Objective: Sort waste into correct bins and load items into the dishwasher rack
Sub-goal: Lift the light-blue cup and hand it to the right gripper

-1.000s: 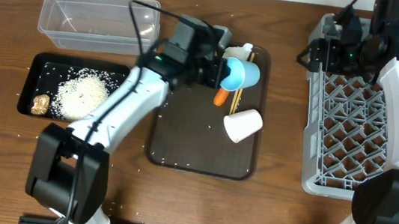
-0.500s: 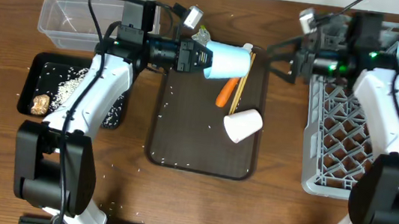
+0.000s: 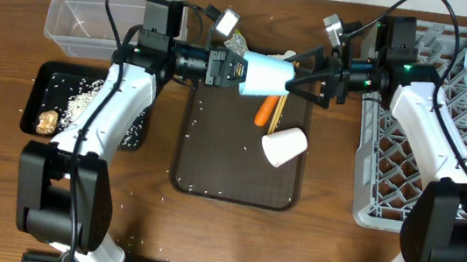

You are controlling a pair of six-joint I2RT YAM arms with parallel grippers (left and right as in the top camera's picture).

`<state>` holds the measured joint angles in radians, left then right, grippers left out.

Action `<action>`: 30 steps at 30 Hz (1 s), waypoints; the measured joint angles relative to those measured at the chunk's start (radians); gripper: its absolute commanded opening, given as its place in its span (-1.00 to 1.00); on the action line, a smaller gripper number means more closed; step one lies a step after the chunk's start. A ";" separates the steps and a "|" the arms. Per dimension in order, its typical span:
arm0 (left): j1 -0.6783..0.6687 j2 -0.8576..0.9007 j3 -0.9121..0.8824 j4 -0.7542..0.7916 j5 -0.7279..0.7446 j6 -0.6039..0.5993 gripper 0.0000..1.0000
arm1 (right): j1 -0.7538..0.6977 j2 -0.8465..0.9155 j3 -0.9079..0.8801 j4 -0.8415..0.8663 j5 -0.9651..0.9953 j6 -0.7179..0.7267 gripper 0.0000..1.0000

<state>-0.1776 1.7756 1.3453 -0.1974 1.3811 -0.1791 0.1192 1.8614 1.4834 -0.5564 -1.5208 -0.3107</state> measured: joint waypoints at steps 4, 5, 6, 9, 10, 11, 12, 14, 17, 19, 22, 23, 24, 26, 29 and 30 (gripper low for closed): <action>0.000 0.000 0.000 0.000 0.000 0.004 -0.88 | 0.024 0.000 0.000 0.030 -0.005 0.000 0.59; 0.000 0.000 0.000 0.000 0.000 0.004 -0.88 | 0.034 0.000 0.000 0.040 -0.006 0.000 0.53; 0.000 0.000 0.000 0.000 0.001 0.004 -0.88 | 0.044 0.000 0.000 0.052 -0.008 -0.002 0.43; 0.000 0.000 0.000 -0.001 0.006 0.005 -0.88 | 0.075 0.000 0.000 0.086 -0.005 0.005 0.16; 0.000 0.000 0.000 -0.001 0.009 0.005 -0.88 | 0.077 0.000 -0.001 0.094 -0.003 0.008 0.08; 0.001 0.000 0.000 0.000 0.011 0.008 -0.88 | 0.077 0.000 -0.001 0.100 -0.001 0.014 0.01; 0.001 0.000 0.000 0.002 0.011 0.012 -0.88 | 0.076 0.000 -0.001 0.101 0.000 0.018 -0.06; 0.001 0.000 0.000 0.003 0.011 0.019 -0.88 | 0.075 0.000 -0.001 0.103 0.002 0.025 -0.18; 0.001 0.000 0.000 0.003 0.011 0.019 -0.87 | 0.075 0.000 -0.001 0.104 0.002 0.031 -0.29; 0.001 0.000 0.000 0.003 0.011 0.019 -0.84 | 0.075 0.000 -0.001 0.104 0.003 0.031 -0.36; 0.001 0.000 0.000 0.006 0.011 0.024 -0.38 | 0.075 0.000 -0.001 0.104 0.001 0.030 -0.38; 0.001 0.000 0.000 0.005 0.010 0.025 -0.27 | 0.076 0.000 -0.001 0.105 -0.001 0.030 -0.39; 0.001 0.000 0.000 0.004 0.009 0.024 -0.21 | 0.076 0.000 -0.001 0.104 -0.002 0.030 -0.41; 0.000 0.000 0.000 0.003 0.008 0.021 -0.20 | 0.074 0.000 -0.001 0.105 -0.004 0.030 -0.45; 0.000 0.000 0.000 0.002 0.006 0.021 -0.20 | 0.063 0.000 -0.001 0.104 -0.005 0.031 -0.45; 0.000 0.000 0.000 0.002 0.004 0.021 -0.20 | 0.055 0.000 -0.001 0.103 -0.004 0.031 -0.45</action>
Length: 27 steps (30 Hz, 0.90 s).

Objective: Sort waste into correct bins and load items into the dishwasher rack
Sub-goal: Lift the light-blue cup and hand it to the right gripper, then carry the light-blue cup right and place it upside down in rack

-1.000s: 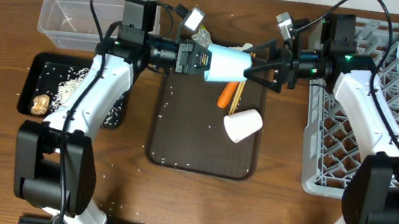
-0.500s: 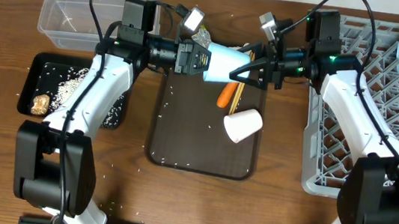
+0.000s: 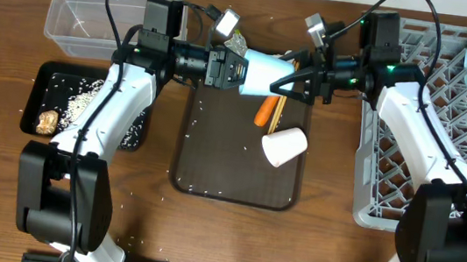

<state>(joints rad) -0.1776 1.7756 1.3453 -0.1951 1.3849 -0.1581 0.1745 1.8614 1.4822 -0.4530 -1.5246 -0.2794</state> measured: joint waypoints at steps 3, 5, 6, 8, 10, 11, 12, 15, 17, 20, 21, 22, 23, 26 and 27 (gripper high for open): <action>0.000 0.000 0.000 0.000 -0.008 0.000 -0.18 | -0.035 0.000 0.000 -0.003 0.021 0.011 -0.46; 0.000 0.000 0.000 0.000 -0.019 0.001 -0.13 | -0.071 0.000 0.000 -0.009 0.059 0.031 -0.59; 0.000 0.000 0.000 0.000 -0.026 0.001 -0.13 | -0.084 0.000 0.000 -0.011 0.077 0.040 -0.63; 0.000 0.000 0.000 -0.005 -0.043 0.001 -0.11 | -0.117 0.000 0.000 -0.013 0.137 0.075 -0.63; 0.000 0.000 0.000 -0.008 -0.062 0.001 -0.09 | -0.151 0.000 0.000 -0.014 0.217 0.124 -0.63; 0.000 0.000 0.000 -0.010 -0.074 0.001 -0.07 | -0.162 0.000 0.000 -0.014 0.249 0.146 -0.64; 0.000 0.000 0.000 -0.015 -0.088 0.001 -0.05 | -0.174 0.000 0.000 -0.014 0.287 0.170 -0.64; 0.000 0.000 0.000 -0.037 -0.131 0.002 -0.03 | -0.206 0.000 0.000 -0.018 0.394 0.245 -0.74; 0.000 0.000 0.000 -0.064 -0.173 0.002 -0.01 | -0.229 0.000 0.000 -0.031 0.465 0.294 -0.78; 0.000 0.000 0.000 -0.103 -0.248 0.001 -0.01 | -0.256 0.000 0.002 -0.069 0.562 0.349 -0.79; 0.000 0.000 0.000 -0.119 -0.275 0.001 -0.02 | -0.261 0.000 0.004 -0.086 0.590 0.356 -0.79; 0.000 0.000 0.000 -0.138 -0.308 0.000 -0.02 | -0.272 0.000 0.012 -0.116 0.628 0.372 -0.80; 0.000 0.000 0.000 -0.153 -0.336 0.002 -0.02 | -0.277 0.000 0.018 -0.138 0.654 0.377 -0.80; 0.000 0.000 0.000 -0.212 -0.448 0.000 -0.02 | -0.292 0.000 0.072 -0.243 0.745 0.391 -0.80; 0.000 0.000 0.000 -0.229 -0.489 0.001 -0.02 | -0.296 0.000 0.099 -0.279 0.780 0.395 -0.80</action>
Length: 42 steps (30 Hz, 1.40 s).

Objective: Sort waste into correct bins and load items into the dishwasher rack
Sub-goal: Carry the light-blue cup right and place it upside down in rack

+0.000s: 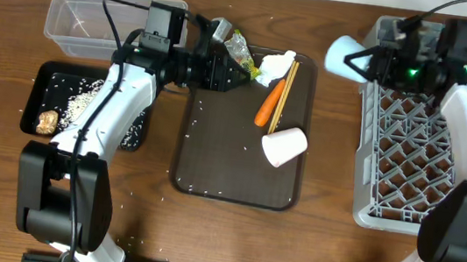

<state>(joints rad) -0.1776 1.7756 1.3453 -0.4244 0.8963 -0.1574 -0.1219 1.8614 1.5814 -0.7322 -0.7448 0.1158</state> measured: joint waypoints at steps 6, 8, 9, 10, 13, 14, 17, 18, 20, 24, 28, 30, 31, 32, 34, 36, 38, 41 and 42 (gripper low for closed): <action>0.000 0.000 0.000 -0.064 -0.185 0.000 -0.02 | -0.006 0.000 0.176 -0.189 0.212 0.011 -0.75; 0.000 0.000 0.000 -0.067 -0.220 0.000 -0.02 | -0.007 0.000 0.233 -0.249 0.294 0.013 -0.74; 0.000 0.000 0.000 -0.067 -0.232 0.000 -0.01 | -0.007 0.000 0.257 -0.272 0.334 0.013 -0.74; 0.000 0.000 0.000 -0.068 -0.243 0.000 -0.01 | -0.007 0.000 0.278 -0.288 0.375 0.014 -0.75; 0.000 0.000 0.000 -0.073 -0.267 0.000 -0.01 | -0.007 0.000 0.306 -0.301 0.479 0.014 -0.75; 0.000 0.000 0.000 -0.078 -0.276 0.000 -0.02 | -0.008 0.000 0.307 -0.303 0.506 0.014 -0.74; 0.000 0.000 0.000 -0.103 -0.301 0.000 -0.01 | -0.011 0.000 0.306 -0.306 0.573 0.014 -0.74; 0.000 0.000 -0.001 -0.108 -0.304 0.000 -0.02 | -0.013 0.000 0.306 -0.306 0.597 0.014 -0.74; 0.000 0.001 -0.002 -0.121 -0.310 0.000 -0.02 | -0.019 0.000 0.306 -0.306 0.633 0.014 -0.75; 0.000 0.003 -0.004 -0.126 -0.320 0.000 -0.01 | -0.038 0.000 0.306 -0.308 0.684 0.014 -0.76; 0.000 0.003 -0.004 -0.126 -0.324 0.000 -0.01 | -0.059 0.008 0.306 -0.315 0.701 0.014 -0.76; 0.000 0.003 -0.004 -0.127 -0.327 0.000 -0.02 | -0.059 0.023 0.307 -0.319 0.704 0.014 -0.75; 0.000 0.003 -0.004 -0.127 -0.328 0.000 -0.01 | -0.058 0.032 0.307 -0.321 0.704 0.014 -0.74; 0.000 0.003 -0.004 -0.128 -0.328 0.000 -0.02 | -0.055 0.049 0.307 -0.322 0.704 0.014 -0.77; 0.000 0.003 -0.005 -0.130 -0.328 0.000 -0.01 | -0.050 0.083 0.307 -0.322 0.705 0.014 -0.82; 0.000 0.003 -0.005 -0.136 -0.329 0.000 -0.02 | -0.049 0.124 0.307 -0.317 0.705 0.014 -0.88; 0.000 0.003 -0.005 -0.141 -0.333 0.000 -0.02 | -0.045 0.161 0.307 -0.306 0.709 0.014 -0.90; 0.000 0.003 -0.007 -0.145 -0.344 0.000 -0.01 | -0.037 0.203 0.307 -0.286 0.702 0.014 -0.90; 0.000 0.003 -0.008 -0.145 -0.347 0.000 -0.02 | -0.032 0.208 0.307 -0.282 0.702 0.014 -0.90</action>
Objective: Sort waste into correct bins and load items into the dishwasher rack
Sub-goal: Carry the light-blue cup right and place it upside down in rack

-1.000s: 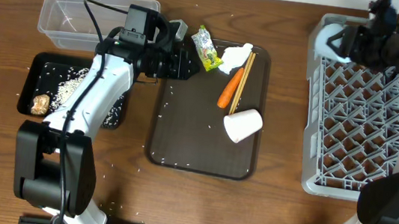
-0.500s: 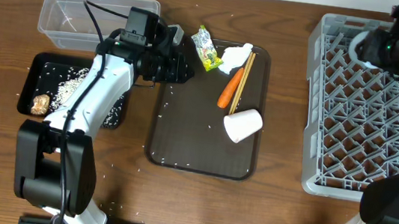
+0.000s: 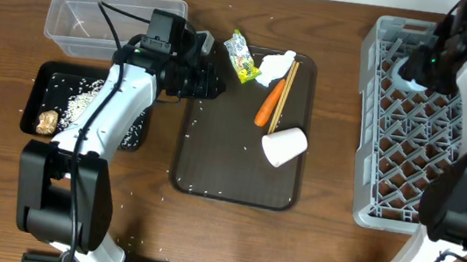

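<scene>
On the brown tray [image 3: 212, 164] lie a yellow-green wrapper [image 3: 242, 58], a crumpled white tissue [image 3: 276, 65], a carrot [image 3: 267, 107], wooden chopsticks [image 3: 280, 97] and a white paper cup [image 3: 285, 146] on its side. My left gripper [image 3: 211, 82] hovers at the tray's upper left edge, seemingly open and holding nothing. My right gripper [image 3: 417, 71] reaches down into the grey dishwasher rack [image 3: 404, 186] at its upper left. It is shut on a light-blue cup [image 3: 404, 77], which is mostly hidden under the fingers.
A clear plastic bin [image 3: 79, 16] stands at the back left. A black bin [image 3: 54, 84] with rice grains and a brown scrap sits below it. Rice grains are scattered over the wooden table.
My right gripper, which held the blue cup left of the rack's corner, now holds it down inside the rack. My left gripper has pulled back to the left, off the wrapper.
My left gripper first held the light-blue cup over the tray's top, with the right gripper at the cup's mouth. Then the right gripper closed in on it. After that it had the cup alone beside the rack, and now holds it in the rack.
</scene>
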You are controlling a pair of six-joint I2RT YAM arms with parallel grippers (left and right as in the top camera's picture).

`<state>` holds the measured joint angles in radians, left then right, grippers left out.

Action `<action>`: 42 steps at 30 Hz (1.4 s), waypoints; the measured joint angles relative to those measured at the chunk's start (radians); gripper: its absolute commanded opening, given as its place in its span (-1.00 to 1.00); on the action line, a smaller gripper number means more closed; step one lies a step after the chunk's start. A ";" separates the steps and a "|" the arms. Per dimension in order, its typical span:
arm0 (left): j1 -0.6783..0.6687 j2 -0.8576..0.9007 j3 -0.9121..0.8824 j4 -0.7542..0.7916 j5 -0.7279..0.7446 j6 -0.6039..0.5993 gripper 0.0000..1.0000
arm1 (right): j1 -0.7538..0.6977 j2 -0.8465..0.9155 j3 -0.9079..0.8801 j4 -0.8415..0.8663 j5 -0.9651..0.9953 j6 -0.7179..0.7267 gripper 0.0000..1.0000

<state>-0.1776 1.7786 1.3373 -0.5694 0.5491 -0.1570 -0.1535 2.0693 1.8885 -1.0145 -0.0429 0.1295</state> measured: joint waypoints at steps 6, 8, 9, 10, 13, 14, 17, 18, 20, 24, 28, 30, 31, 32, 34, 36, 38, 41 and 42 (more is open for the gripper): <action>0.000 0.000 -0.002 0.000 -0.006 0.000 -0.02 | 0.021 0.002 0.001 0.008 0.003 0.000 -0.88; 0.000 0.000 -0.003 0.000 -0.007 0.000 -0.02 | 0.022 0.003 0.001 0.001 0.003 0.000 -0.87; 0.000 0.000 -0.003 0.000 -0.007 0.000 -0.02 | 0.023 0.003 0.001 -0.008 0.004 0.000 -0.87; 0.000 0.000 -0.003 0.000 -0.007 0.000 -0.02 | 0.023 0.003 0.001 -0.016 0.007 0.000 -0.87; 0.000 0.000 -0.003 -0.001 -0.007 0.000 -0.02 | 0.030 0.004 0.001 -0.038 0.010 0.000 -0.83; 0.000 0.000 -0.003 0.000 -0.007 0.000 -0.02 | 0.033 0.004 0.001 -0.043 0.010 0.000 -0.83; 0.000 0.000 -0.003 -0.001 -0.007 0.000 -0.02 | 0.042 0.006 0.001 -0.057 0.010 0.000 -0.78; 0.000 0.000 -0.003 -0.001 -0.007 0.000 -0.01 | 0.044 0.008 0.001 -0.061 0.010 0.000 -0.74; 0.000 0.000 -0.003 -0.001 -0.007 0.000 -0.02 | 0.046 0.015 0.001 -0.064 0.010 0.000 -0.63; 0.000 0.000 -0.003 0.000 -0.007 0.000 -0.02 | 0.046 0.030 0.001 -0.057 0.010 0.000 0.36; 0.000 0.000 -0.003 0.000 -0.007 0.000 -0.02 | 0.046 0.034 0.005 -0.055 0.007 0.004 0.89; 0.000 0.000 -0.003 -0.001 -0.007 0.000 -0.01 | 0.046 0.036 0.024 -0.056 -0.010 -0.002 0.99; 0.000 0.000 -0.003 -0.001 -0.007 0.000 -0.01 | 0.046 0.036 0.036 -0.056 -0.017 0.002 0.98; 0.000 0.000 -0.003 -0.001 -0.007 0.000 -0.01 | 0.046 0.036 0.053 -0.056 -0.026 0.002 0.98; 0.000 0.000 -0.003 -0.001 -0.007 0.000 -0.01 | 0.046 0.037 0.097 -0.058 -0.047 0.002 0.98; 0.000 0.000 -0.003 -0.002 -0.007 0.000 -0.02 | 0.046 0.037 0.150 -0.067 -0.069 0.003 0.98; 0.000 0.000 -0.003 -0.005 -0.007 0.000 0.00 | 0.046 0.037 0.211 -0.091 -0.091 0.004 0.99; 0.000 0.000 -0.003 -0.011 -0.007 0.001 0.07 | 0.046 0.037 0.267 -0.142 -0.113 0.004 0.99; -0.002 0.000 -0.003 -0.011 -0.007 0.000 0.08 | 0.046 0.037 0.281 -0.161 -0.120 0.003 0.98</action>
<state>-0.1799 1.7786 1.3346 -0.5804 0.5423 -0.1566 -0.1078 2.1059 2.1696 -1.1759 -0.1627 0.1329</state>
